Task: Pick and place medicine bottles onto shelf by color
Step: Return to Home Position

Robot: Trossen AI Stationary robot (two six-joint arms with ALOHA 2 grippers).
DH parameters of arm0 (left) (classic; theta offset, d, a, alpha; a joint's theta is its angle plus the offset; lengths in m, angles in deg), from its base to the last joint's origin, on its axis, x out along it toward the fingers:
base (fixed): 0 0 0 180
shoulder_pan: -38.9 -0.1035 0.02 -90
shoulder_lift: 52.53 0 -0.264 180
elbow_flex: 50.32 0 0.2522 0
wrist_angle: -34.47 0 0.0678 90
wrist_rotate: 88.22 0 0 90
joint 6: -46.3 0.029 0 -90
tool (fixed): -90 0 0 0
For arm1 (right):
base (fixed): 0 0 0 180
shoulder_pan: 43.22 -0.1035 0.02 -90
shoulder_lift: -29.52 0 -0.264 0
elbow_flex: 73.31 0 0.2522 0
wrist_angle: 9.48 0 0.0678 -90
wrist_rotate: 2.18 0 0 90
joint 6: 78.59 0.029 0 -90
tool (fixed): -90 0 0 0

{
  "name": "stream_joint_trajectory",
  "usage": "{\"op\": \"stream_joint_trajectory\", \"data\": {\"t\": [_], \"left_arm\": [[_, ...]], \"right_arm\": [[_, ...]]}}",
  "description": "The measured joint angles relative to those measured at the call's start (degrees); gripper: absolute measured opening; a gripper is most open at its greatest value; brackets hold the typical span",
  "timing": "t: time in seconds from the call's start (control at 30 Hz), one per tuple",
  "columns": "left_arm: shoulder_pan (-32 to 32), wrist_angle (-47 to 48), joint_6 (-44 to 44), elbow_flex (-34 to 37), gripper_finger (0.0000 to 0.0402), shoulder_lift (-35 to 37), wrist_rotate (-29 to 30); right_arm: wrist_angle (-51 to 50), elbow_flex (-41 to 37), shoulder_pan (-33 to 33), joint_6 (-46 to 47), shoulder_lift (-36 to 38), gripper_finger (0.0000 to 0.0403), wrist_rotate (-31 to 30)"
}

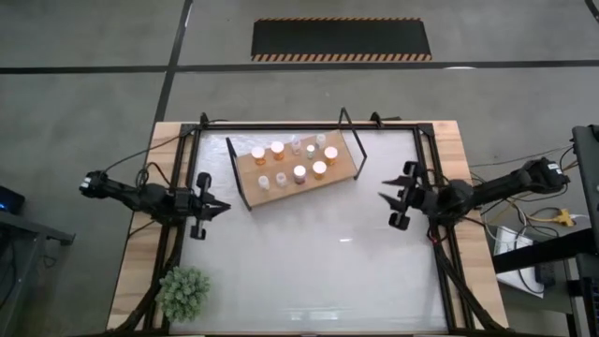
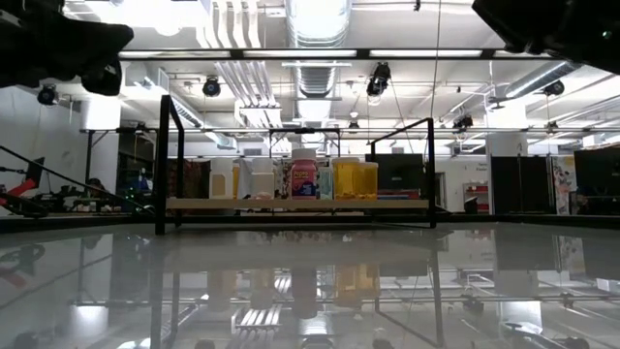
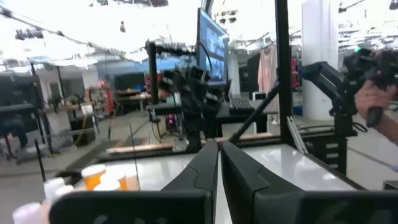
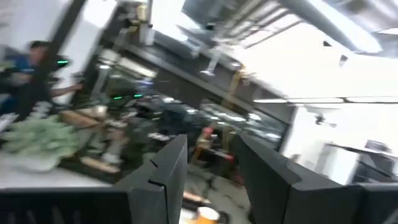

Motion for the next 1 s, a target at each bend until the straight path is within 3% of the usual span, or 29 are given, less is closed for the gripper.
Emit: {"op": "stream_joint_trajectory", "data": {"t": [0.2, 0.33, 0.63, 0.7, 0.77, 0.9, 0.93, 1.0], "left_arm": [[0.00, 0.39, 1.14, 0.03, 0.0004, -1.80, 0.05], [0.00, 0.33, 1.04, 0.06, 0.0004, -3.04, 0.04], [0.00, 0.31, 1.01, 0.13, 0.0004, -5.87, 0.03], [0.02, 0.39, 0.99, 0.15, 0.0004, -6.49, 0.03], [0.00, 0.35, 0.99, 0.15, 0.0004, -7.13, 0.08], [0.01, 0.30, 0.99, 0.17, 0.0004, -8.28, 0.05], [0.01, 0.34, 0.99, 0.17, 0.0004, -8.59, 0.05], [0.01, 0.30, 0.99, 0.17, 0.0004, -9.06, 0.05]], "right_arm": [[-0.02, -0.02, -0.01, -3.88, 3.97, 0.0124, -12.79], [-0.06, -0.04, -0.01, 0.13, 4.28, 0.0123, -20.64], [-0.75, -0.07, -0.02, 6.69, 4.52, 0.0136, -21.70], [-6.75, -0.07, -0.12, 9.83, 8.22, 0.0139, -22.42], [-19.17, -0.08, 2.05, 17.56, 12.19, 0.0140, -17.10], [-41.04, -0.08, 7.79, 21.13, 19.62, 0.0141, 6.83], [-44.81, -0.07, 8.91, 21.12, 21.66, 0.0140, 8.37], [-52.12, -0.07, 10.17, 21.16, 25.88, 0.0136, 5.45]]}}
